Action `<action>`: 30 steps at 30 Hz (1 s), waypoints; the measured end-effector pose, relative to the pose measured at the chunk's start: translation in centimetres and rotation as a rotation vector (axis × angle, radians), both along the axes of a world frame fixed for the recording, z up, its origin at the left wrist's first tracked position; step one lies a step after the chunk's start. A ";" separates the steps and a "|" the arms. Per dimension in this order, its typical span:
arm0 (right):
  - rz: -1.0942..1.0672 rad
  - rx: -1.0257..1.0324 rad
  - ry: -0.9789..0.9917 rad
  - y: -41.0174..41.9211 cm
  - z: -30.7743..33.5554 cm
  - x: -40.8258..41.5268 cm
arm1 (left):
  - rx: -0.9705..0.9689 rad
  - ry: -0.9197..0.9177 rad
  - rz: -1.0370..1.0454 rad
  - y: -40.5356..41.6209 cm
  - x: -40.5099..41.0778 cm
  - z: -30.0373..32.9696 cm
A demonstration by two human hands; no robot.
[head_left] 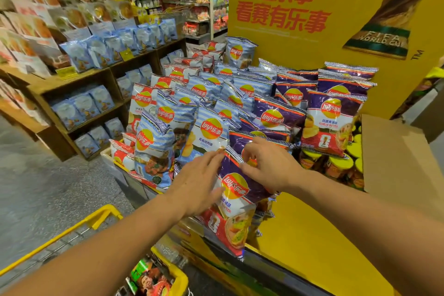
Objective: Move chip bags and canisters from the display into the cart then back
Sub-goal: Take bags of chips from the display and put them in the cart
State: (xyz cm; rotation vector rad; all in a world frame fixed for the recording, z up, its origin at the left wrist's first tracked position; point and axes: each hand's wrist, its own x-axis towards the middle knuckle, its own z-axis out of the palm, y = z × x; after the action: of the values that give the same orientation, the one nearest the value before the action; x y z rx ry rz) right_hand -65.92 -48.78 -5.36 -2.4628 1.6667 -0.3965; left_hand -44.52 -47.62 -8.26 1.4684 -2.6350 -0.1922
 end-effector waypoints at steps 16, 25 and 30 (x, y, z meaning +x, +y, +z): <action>0.481 0.410 -0.086 0.8 0.2 14.6 | 0.133 0.286 0.587 10.4 13.1 0.0; 0.681 0.533 0.055 5.3 -1.7 25.2 | 0.164 0.281 0.898 20.9 22.9 -0.3; 0.765 0.559 0.141 8.2 -2.8 31.5 | 0.227 0.240 0.991 25.9 29.0 -0.3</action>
State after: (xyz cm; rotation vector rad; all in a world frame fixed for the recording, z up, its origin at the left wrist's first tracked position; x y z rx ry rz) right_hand -34.42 -40.61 -8.12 -2.4510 0.6142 0.3024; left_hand -15.50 -21.76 -8.52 2.4173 -1.4854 -0.5146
